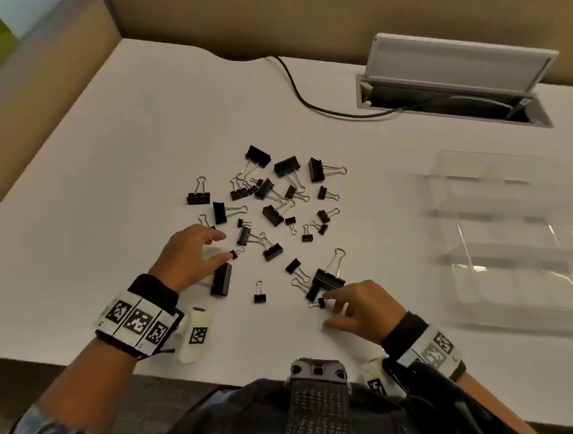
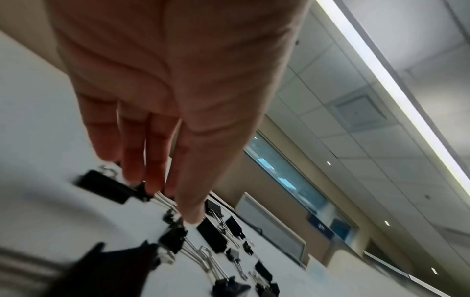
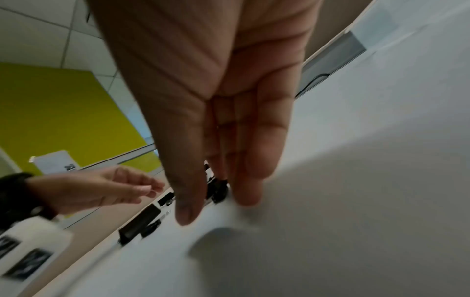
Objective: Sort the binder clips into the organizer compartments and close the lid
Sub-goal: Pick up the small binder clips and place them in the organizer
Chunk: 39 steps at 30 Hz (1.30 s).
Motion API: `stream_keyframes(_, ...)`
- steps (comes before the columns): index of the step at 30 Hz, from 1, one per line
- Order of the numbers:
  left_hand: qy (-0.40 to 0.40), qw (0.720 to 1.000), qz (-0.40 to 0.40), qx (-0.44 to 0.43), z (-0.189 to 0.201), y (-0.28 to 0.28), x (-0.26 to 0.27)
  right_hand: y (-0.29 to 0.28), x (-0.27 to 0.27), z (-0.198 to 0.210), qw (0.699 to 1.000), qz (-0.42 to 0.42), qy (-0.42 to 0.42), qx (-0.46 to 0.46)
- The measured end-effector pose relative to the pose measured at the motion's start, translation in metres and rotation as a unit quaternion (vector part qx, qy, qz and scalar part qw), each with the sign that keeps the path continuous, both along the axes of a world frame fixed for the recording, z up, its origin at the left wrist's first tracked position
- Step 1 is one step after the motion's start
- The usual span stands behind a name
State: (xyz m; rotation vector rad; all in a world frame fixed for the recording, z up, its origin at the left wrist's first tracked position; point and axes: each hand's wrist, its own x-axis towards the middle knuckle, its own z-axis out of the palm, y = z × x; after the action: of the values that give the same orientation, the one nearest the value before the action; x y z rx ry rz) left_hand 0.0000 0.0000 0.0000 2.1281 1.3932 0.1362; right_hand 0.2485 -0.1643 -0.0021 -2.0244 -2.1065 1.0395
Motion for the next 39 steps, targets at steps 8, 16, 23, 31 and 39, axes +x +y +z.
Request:
stream_keyframes(8, 0.101, 0.995, -0.01, -0.008, -0.013, 0.008, 0.036, -0.003, 0.005, -0.016, 0.998, 0.034, 0.007, 0.049)
stream_keyframes(16, 0.101, 0.995, -0.01, 0.0, -0.012, 0.0, 0.036, 0.002, 0.002, -0.018, 0.996, 0.07, 0.001, 0.05)
stream_keyframes(23, -0.019, 0.999, -0.041, -0.026, 0.007, -0.014, 0.032, 0.004, 0.002, -0.021, 0.995, 0.094, 0.011, 0.044)
stream_keyframes(31, -0.063, 0.994, -0.061, -0.068, -0.005, -0.036, 0.031, 0.009, 0.003, -0.024, 0.992, 0.116, 0.027, 0.046)
stream_keyframes(39, -0.158, 0.98, -0.045, -0.115, -0.01, -0.051, 0.026, 0.019, 0.037, -0.009, 0.975, -0.039, 0.195, 0.103)
